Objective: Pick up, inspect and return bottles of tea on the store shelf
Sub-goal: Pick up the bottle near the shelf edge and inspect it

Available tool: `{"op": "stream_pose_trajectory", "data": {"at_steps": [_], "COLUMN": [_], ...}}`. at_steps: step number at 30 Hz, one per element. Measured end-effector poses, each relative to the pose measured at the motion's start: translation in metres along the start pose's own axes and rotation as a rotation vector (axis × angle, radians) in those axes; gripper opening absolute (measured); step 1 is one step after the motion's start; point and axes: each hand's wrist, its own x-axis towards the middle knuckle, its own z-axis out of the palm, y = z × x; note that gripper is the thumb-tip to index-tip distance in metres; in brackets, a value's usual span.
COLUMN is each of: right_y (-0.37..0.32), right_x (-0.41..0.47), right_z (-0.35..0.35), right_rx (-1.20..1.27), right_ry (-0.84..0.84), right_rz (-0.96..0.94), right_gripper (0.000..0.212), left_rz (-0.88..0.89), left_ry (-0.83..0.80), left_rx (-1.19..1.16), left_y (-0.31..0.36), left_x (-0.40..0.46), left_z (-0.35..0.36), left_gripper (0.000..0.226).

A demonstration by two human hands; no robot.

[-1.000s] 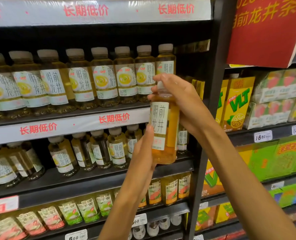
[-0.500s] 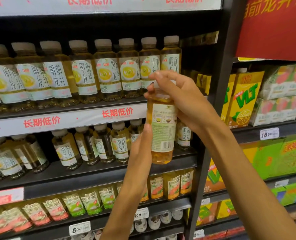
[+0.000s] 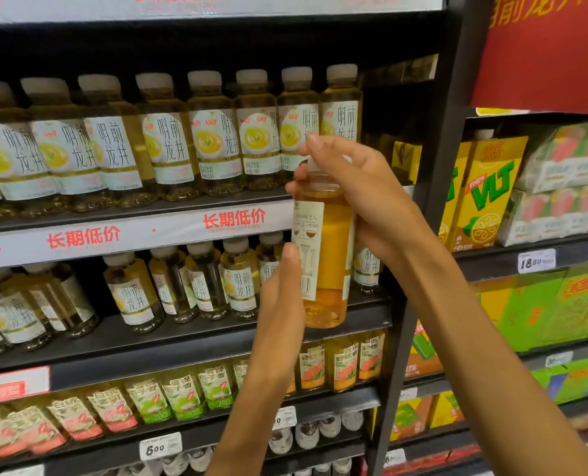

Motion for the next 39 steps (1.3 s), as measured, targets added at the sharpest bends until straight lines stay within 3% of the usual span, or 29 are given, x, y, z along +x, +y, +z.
{"op": "stream_pose_trajectory", "data": {"at_steps": [2, 6, 9, 12, 15, 18, 23, 31, 39], "right_y": [-0.001, 0.0, 0.003, 0.002, 0.0, 0.0, 0.008, 0.022, 0.024], "right_x": [0.002, 0.001, -0.001, -0.003, -0.002, 0.0, 0.002, -0.002, -0.004], "right_z": [-0.001, -0.002, 0.0, -0.002, -0.002, -0.002, -0.003, -0.008, -0.007], "right_rx": [0.031, 0.242, 0.317, 0.153, 0.04, 0.04, 0.283, 0.339, 0.404], "right_ry": [-0.044, -0.173, -0.188, -0.116, -0.045, -0.083, -0.157, -0.038, -0.036], "right_rz": [0.047, 0.095, 0.077, 0.045, 0.037, 0.097, 0.243, 0.481, 0.537], "right_gripper": [0.021, 0.021, 0.017, 0.012, 0.012, 0.019, 0.021, 0.027, 0.028], "left_rz": [-0.06, -0.229, -0.22, -0.13, -0.064, -0.146, -0.288, -0.259, -0.207], "left_ry": [-0.008, -0.231, -0.214, -0.067, -0.059, -0.093, -0.228, -0.311, -0.385], "left_rx": [-0.136, -0.435, -0.387, -0.211, -0.166, -0.338, -0.72, -0.797, -0.912], "left_y": [0.001, 0.006, -0.001, 0.002, 0.005, 0.009, 0.011, 0.023, 0.021], "left_x": [0.001, -0.002, -0.004, -0.007, -0.007, -0.01, -0.014, -0.024, -0.027], "left_z": [-0.001, -0.004, -0.004, -0.005, -0.003, 0.002, 0.003, 0.005, 0.007], "left_gripper": [0.074, 0.068, 0.067, 0.064, 0.053, 0.063, 0.067, 0.066, 0.055]}}
